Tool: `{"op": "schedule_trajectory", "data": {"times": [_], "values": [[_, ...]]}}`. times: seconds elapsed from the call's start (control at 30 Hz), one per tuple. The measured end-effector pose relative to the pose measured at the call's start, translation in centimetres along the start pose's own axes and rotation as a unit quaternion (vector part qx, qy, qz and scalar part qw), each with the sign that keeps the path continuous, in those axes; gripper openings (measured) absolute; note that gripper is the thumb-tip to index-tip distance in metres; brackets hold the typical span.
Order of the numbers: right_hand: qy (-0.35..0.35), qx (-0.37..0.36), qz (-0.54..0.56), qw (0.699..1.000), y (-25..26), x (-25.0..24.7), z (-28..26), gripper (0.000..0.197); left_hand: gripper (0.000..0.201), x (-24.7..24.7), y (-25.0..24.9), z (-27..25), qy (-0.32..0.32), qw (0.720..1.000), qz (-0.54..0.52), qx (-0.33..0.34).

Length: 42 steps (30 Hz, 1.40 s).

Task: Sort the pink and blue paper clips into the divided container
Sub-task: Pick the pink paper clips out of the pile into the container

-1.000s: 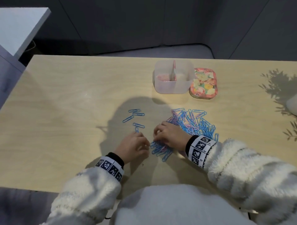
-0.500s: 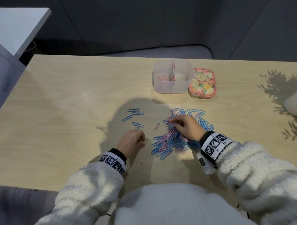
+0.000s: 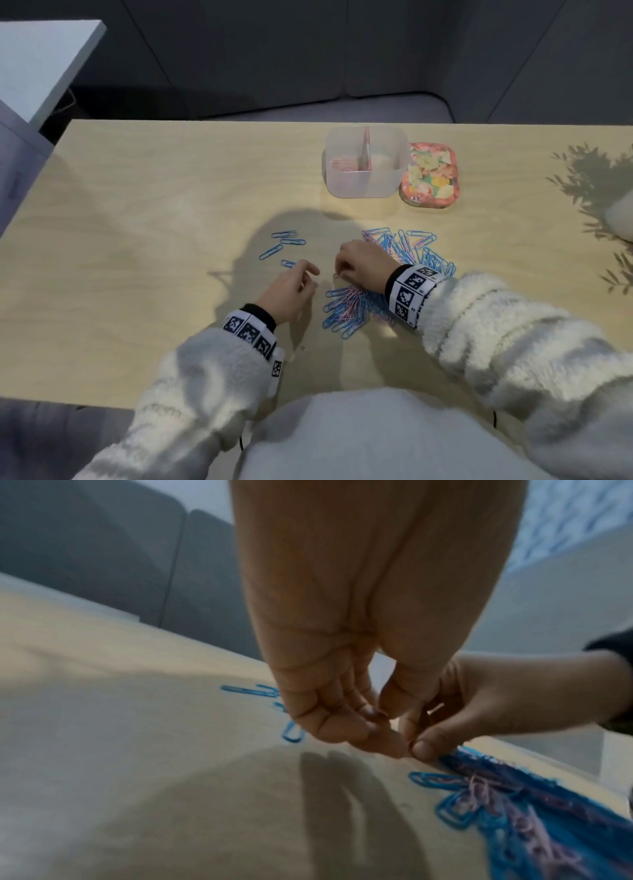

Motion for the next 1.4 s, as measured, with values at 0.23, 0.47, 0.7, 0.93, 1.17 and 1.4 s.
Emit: {"op": "schedule_trajectory", "data": {"times": [0.23,0.47,0.7,0.93,1.17,1.4], "values": [[-0.017,0.041,0.031,0.999,-1.8,-0.2,-1.6,0.013,0.015,1.9,-1.8,2.2,0.019,0.995,0.095,0.026],[-0.152,0.129,0.283,0.938,-6.3,-0.8,-4.0,0.018,0.015,-0.7,-0.3,2.8,-0.04,0.987,0.156,0.027],[-0.049,0.082,0.317,0.943,-3.4,-0.4,-4.5,0.015,0.019,0.7,-1.6,2.7,-0.049,0.989,0.131,0.056],[0.022,0.014,-0.02,0.999,-1.7,0.4,-4.4,0.02,0.017,0.3,-1.0,3.6,-0.086,0.984,0.154,0.004],[-0.032,0.045,0.165,0.985,-3.6,0.1,-4.6,0.001,0.014,0.0,-1.0,4.0,-0.025,0.989,0.146,-0.006],[-0.051,0.107,0.525,0.843,-5.7,-0.6,-4.6,0.018,0.018,-1.8,-0.1,3.7,-0.008,0.997,0.08,-0.021]]}}
Point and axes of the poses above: each hand's wrist, its own z-axis towards the middle knuckle, its own x-axis out of the palm, y = z × x, the point moved 4 cm from there along z, towards the middle knuckle, and after that the axes turned 2 degrees about -z, right-handed, at the moved point
